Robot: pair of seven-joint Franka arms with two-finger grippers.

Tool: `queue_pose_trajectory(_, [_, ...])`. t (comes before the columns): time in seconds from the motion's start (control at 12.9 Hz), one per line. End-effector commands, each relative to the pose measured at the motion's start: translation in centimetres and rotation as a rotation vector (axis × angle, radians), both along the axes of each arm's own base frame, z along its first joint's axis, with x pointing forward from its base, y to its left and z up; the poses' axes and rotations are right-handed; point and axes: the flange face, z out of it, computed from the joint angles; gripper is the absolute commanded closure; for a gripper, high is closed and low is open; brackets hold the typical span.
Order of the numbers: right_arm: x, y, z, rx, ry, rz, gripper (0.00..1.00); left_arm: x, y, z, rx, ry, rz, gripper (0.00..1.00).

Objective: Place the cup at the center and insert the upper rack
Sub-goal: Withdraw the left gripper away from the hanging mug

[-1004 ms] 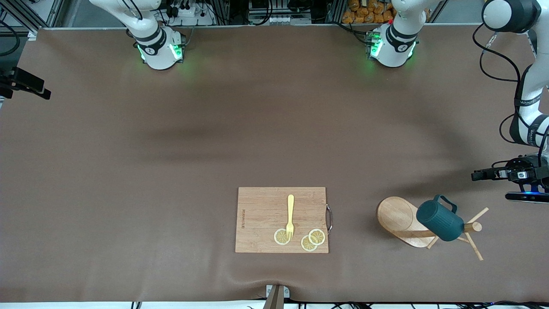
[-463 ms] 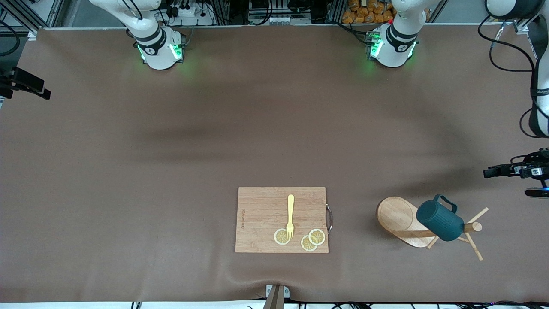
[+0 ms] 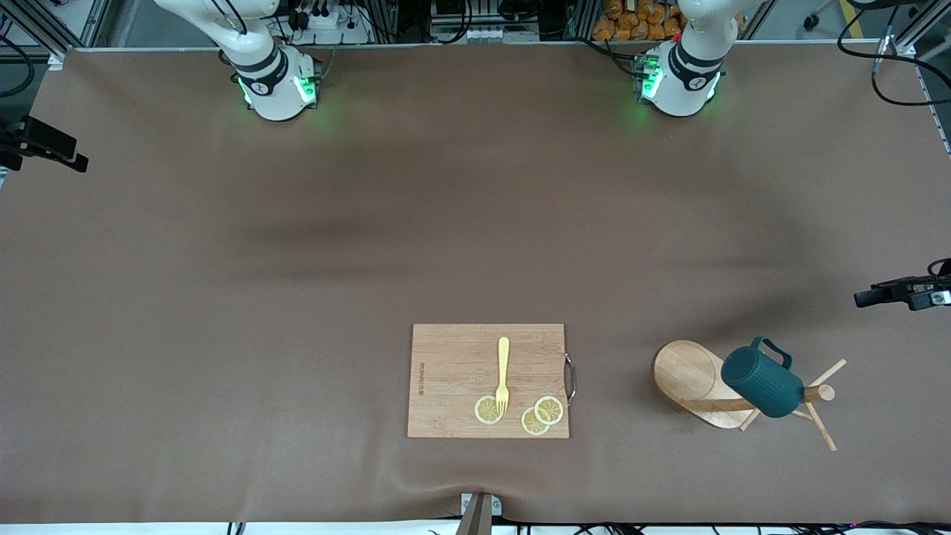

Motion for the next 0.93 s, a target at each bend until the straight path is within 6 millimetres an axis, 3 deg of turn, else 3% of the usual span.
queue_pose_trajectory(0.0, [0.1, 0.2, 0.5, -0.006, -0.003, -0.014, 0.00, 0.1, -1.9, 2.9, 0.110, 0.035, 0.017, 0.00])
queue_pose_trajectory(0.23, [0.1, 0.2, 0.5, -0.006, -0.003, -0.014, 0.00, 0.2, -4.3, 5.9, 0.224, 0.075, 0.036, 0.00])
queue_pose_trajectory(0.85, [0.1, 0.2, 0.5, -0.006, -0.003, -0.014, 0.00, -0.5, -9.4, 9.1, 0.449, 0.100, 0.070, 0.00])
